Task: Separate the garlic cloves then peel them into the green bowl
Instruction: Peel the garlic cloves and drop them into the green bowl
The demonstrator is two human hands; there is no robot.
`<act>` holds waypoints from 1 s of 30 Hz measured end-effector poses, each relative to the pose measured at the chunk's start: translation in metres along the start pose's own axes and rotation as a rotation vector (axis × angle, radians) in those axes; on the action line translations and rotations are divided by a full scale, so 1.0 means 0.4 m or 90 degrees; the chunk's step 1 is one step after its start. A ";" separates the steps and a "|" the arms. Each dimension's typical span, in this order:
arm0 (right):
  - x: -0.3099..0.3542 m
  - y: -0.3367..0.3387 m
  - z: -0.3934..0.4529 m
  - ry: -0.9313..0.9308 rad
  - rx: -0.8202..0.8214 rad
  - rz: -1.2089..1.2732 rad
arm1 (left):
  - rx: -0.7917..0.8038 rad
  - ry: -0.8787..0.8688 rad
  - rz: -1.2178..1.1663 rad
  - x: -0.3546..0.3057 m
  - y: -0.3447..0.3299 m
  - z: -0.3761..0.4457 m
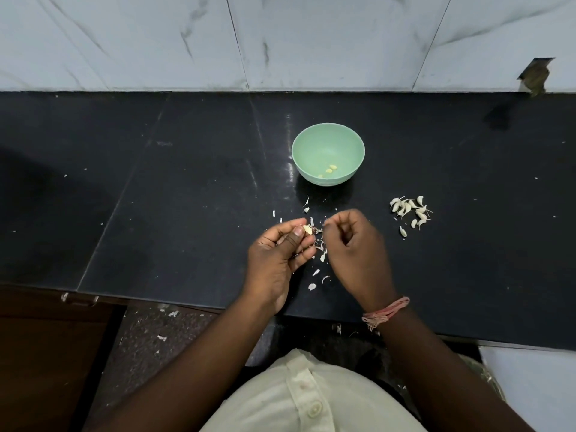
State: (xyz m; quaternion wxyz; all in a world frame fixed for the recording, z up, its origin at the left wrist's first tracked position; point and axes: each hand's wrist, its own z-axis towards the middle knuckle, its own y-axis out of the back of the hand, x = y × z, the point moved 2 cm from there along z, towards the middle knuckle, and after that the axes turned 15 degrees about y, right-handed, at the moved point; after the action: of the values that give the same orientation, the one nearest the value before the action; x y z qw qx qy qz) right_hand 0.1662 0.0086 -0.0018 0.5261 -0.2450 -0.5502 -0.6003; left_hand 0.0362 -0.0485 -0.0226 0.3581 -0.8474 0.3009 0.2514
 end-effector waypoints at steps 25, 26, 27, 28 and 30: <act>-0.009 -0.024 0.018 0.138 0.107 -0.092 | -0.060 -0.151 0.209 -0.030 -0.004 -0.014; -0.007 -0.024 0.019 0.136 0.105 -0.088 | -0.056 -0.156 0.221 -0.033 -0.003 -0.014; -0.006 -0.023 0.020 0.136 0.103 -0.084 | -0.052 -0.159 0.226 -0.034 -0.003 -0.013; -0.006 -0.022 0.021 0.134 0.102 -0.080 | -0.049 -0.159 0.228 -0.035 -0.004 -0.014; -0.006 -0.022 0.022 0.128 0.102 -0.075 | -0.046 -0.158 0.238 -0.037 -0.004 -0.014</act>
State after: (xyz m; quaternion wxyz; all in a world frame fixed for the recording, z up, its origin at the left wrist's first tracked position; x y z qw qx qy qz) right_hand 0.1566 0.0163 -0.0050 0.5602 -0.1079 -0.5544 -0.6059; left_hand 0.0283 -0.0469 -0.0089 0.3087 -0.7521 0.3968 0.4260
